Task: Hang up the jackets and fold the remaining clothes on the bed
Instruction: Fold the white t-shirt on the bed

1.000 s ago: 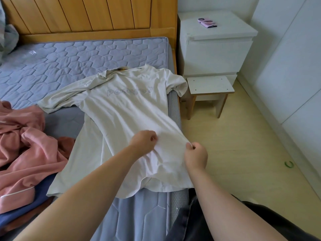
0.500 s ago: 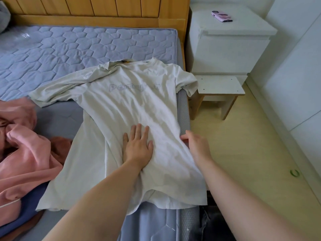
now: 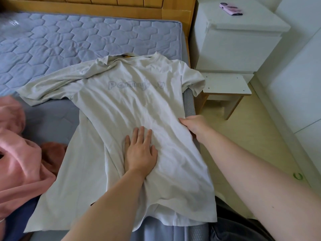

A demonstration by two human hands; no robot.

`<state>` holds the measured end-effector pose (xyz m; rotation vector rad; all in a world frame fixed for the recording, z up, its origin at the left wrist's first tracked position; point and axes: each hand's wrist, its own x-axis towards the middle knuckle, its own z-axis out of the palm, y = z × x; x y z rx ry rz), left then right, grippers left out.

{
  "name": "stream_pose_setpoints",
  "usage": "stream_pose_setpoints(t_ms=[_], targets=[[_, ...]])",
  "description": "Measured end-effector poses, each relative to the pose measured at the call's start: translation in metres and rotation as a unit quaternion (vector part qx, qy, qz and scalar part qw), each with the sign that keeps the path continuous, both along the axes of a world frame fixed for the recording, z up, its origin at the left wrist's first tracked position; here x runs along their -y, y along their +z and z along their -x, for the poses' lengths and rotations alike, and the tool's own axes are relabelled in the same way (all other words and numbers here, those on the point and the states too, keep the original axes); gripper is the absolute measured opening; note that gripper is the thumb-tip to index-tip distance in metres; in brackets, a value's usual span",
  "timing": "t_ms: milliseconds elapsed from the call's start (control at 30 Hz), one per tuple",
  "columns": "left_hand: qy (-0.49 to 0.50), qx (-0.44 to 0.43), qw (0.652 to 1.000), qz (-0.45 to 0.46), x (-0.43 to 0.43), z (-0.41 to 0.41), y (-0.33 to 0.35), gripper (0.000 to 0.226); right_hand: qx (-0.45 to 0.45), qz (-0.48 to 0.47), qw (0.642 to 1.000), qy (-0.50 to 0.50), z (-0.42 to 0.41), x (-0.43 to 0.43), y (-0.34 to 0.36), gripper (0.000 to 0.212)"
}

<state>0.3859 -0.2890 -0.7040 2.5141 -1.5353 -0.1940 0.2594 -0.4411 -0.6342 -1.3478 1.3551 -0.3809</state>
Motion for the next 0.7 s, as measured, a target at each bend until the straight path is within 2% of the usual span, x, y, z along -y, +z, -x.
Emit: stream_pose_setpoints(t_ms=[100,133,167,233,267,333,400,467,567,600,667,700], targets=[[-0.002,0.006,1.000,0.004,0.000,0.000,-0.001,0.068,-0.008,-0.052,0.991,0.122,0.007,0.010,0.018,0.012],[-0.003,0.008,1.000,0.006,0.000,0.000,-0.002,0.069,-0.033,-0.019,0.991,0.131,0.010,0.017,0.023,0.012],[-0.002,0.006,1.000,0.009,0.000,0.000,-0.002,0.070,-0.084,0.059,0.988,0.118,0.014,0.026,0.024,0.018],[0.003,0.000,1.000,0.025,0.001,-0.001,-0.003,0.071,-0.192,0.227,0.954,0.043,0.023,0.037,0.019,0.027],[0.003,-0.001,1.000,0.031,0.001,0.000,-0.003,0.072,-0.208,0.247,0.946,0.026,0.025,0.035,0.015,0.028],[0.003,-0.003,1.000,0.028,0.001,0.000,-0.003,0.069,-0.187,0.196,0.962,0.038,0.024,0.022,0.002,0.032],[0.003,-0.009,1.000,0.023,0.001,-0.001,-0.003,0.064,-0.119,0.069,0.990,-0.012,0.024,0.003,-0.003,0.037],[0.003,-0.013,1.000,0.019,0.001,-0.001,-0.002,0.062,-0.066,-0.024,0.997,-0.040,0.030,-0.012,-0.005,0.039],[0.003,-0.013,1.000,0.009,0.000,-0.001,-0.002,0.057,-0.039,-0.160,0.984,0.073,0.051,-0.025,-0.003,0.025],[0.004,-0.013,1.000,0.010,-0.001,0.000,-0.001,0.057,-0.032,-0.190,0.979,0.071,0.059,-0.027,-0.006,0.023],[0.006,-0.016,1.000,0.016,0.000,-0.001,0.001,0.057,-0.066,-0.157,0.985,-0.033,0.077,-0.029,-0.021,0.020],[0.006,-0.019,1.000,0.016,0.000,0.000,0.002,0.057,-0.124,-0.102,0.983,-0.088,0.087,-0.034,-0.030,0.020]])
